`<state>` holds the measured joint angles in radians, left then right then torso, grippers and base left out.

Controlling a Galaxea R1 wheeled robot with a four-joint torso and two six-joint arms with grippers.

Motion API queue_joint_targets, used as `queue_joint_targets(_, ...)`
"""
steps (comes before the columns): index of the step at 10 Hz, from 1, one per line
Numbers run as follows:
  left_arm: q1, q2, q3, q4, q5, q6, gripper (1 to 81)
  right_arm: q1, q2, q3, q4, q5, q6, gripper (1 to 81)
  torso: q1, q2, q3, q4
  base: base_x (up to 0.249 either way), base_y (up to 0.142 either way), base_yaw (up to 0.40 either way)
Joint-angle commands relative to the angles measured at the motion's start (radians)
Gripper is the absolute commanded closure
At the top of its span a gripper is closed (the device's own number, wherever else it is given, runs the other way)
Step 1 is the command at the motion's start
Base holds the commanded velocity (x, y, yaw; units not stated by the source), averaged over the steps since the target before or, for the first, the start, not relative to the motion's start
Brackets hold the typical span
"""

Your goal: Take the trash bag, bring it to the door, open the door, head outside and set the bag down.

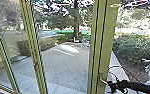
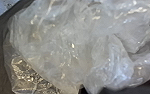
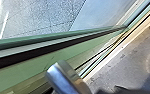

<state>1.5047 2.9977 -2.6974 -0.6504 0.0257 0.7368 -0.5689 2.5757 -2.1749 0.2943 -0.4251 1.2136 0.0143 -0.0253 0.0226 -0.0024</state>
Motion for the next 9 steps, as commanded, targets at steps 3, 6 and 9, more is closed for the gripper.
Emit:
queue_joint_targets(3, -0.059, -0.005, 0.001, -0.005, 0.080, 0.009, 81.1, -0.062, 0.080, 0.061, -0.063, -0.029, -0.013, 1.0, 0.000, 0.000, 0.000, 0.000, 0.000, 0.000, 0.000)
queue_joint_targets(6, -0.056, -0.005, -0.009, -0.006, 0.083, 0.006, 81.1, -0.148, 0.079, 0.110, -0.081, 0.091, -0.075, 1.0, 0.000, 0.000, 0.001, 0.000, 0.000, 0.000, 0.000)
queue_joint_targets(9, -0.051, -0.002, -0.015, -0.008, 0.077, 0.006, 81.1, -0.171, 0.069, 0.098, -0.084, 0.091, -0.097, 1.0, 0.000, 0.000, 0.002, 0.000, 0.000, 0.000, 0.000)
